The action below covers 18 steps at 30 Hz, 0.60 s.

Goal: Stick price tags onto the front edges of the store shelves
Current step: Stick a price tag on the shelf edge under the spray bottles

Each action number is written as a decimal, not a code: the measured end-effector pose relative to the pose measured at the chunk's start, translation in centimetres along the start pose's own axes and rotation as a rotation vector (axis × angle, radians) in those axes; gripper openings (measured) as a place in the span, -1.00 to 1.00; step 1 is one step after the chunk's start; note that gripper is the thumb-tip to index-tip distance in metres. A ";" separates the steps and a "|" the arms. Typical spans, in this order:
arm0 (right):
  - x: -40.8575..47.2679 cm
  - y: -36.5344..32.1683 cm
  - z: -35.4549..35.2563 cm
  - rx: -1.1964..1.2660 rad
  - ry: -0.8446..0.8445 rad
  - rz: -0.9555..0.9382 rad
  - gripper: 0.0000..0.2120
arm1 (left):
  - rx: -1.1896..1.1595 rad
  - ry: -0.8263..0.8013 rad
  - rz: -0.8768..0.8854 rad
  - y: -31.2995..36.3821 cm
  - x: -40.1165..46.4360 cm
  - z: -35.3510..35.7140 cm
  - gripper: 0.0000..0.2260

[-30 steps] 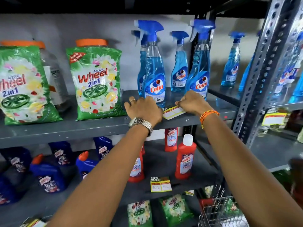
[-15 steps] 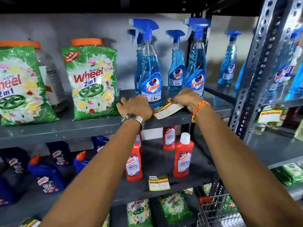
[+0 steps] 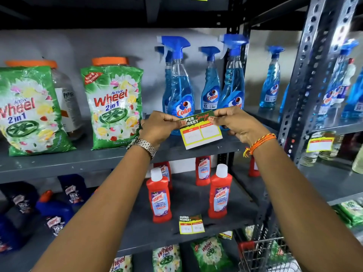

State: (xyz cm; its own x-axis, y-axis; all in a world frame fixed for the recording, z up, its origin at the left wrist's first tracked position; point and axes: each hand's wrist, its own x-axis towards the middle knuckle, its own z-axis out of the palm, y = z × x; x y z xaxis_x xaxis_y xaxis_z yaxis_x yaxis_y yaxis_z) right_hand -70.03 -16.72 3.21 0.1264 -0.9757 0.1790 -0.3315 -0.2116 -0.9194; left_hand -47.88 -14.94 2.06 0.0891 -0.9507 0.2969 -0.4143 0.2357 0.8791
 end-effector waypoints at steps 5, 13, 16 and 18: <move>-1.7 -0.5 -0.4 0.010 -0.048 -0.103 -0.90 | -0.077 -0.020 0.024 0.6 -1.4 -0.7 -0.84; -4.4 3.4 0.6 -0.108 0.135 -0.263 -0.79 | 0.162 0.121 0.038 -0.7 -5.7 -0.3 -0.81; -5.6 4.9 1.3 -0.198 0.271 -0.258 -0.81 | 0.218 0.141 0.020 -2.1 -6.8 0.6 -0.84; -6.4 5.9 2.1 -0.269 0.332 -0.209 -0.83 | 0.160 0.122 0.022 -3.2 -7.2 1.2 -0.80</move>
State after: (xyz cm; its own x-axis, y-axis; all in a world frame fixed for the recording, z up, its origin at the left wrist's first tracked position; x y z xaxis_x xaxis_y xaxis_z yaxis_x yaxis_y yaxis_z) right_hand -70.87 -11.60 -4.10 -0.0748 -0.8669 0.4928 -0.5668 -0.3697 -0.7363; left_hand -48.26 -9.11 -3.35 0.1830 -0.9120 0.3670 -0.5548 0.2124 0.8044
